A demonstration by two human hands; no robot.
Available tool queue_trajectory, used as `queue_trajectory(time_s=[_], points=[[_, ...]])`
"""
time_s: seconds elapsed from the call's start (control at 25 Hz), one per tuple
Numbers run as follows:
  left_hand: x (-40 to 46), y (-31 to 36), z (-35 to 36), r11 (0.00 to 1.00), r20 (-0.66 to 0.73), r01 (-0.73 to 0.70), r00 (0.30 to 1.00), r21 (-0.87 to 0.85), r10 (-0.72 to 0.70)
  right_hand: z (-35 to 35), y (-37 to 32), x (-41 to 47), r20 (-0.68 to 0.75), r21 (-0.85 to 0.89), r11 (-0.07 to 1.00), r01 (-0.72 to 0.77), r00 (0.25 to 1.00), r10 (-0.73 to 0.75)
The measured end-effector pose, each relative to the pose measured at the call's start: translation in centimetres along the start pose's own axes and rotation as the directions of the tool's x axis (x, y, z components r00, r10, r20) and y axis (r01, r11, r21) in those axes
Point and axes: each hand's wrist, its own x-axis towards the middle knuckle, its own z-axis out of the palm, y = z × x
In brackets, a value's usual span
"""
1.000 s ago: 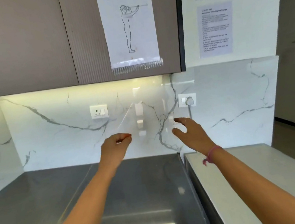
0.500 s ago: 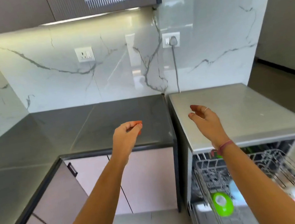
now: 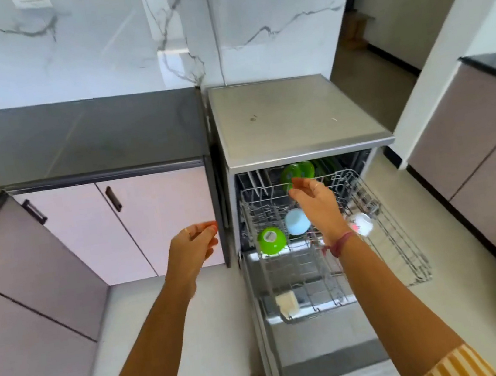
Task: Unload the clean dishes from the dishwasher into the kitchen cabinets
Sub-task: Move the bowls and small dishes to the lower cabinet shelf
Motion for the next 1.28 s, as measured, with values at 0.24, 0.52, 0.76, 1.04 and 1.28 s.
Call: queue_trajectory(time_s=[0.24, 0.52, 0.76, 1.04, 1.28], points=[[-3.6, -7.9, 6.9, 0.949, 0.085, 0.313, 0.947, -0.043, -0.309, -8.6, 13.0, -2.4, -0.141, 0.067, 0.917, -0.392, 0.906, 0.398], [-2.6, -9.9, 16.3, 0.905, 0.049, 0.426, 0.904, -0.010, -0.425, -15.1, 21.8, -1.5, -0.061, 0.073, 0.817, -0.571, 0.815, 0.576], [0.1, -10.8, 23.3, 0.865, -0.053, 0.496, 0.864, -0.075, -0.500, -18.6, 23.3, 5.2, 0.077, -0.083, 0.813, -0.576, 0.810, 0.581], [1.5, -12.8, 24.3, 0.820, -0.139, 0.557, 0.809, -0.132, -0.572, -19.2, 26.3, 14.4, 0.108, -0.385, 0.799, -0.462, 0.837, 0.536], [7.2, -15.6, 25.4, 0.788, -0.139, 0.601, 0.776, -0.136, -0.616, -18.2, 30.0, 24.3, 0.081, -0.744, 0.620, -0.249, 0.888, 0.453]])
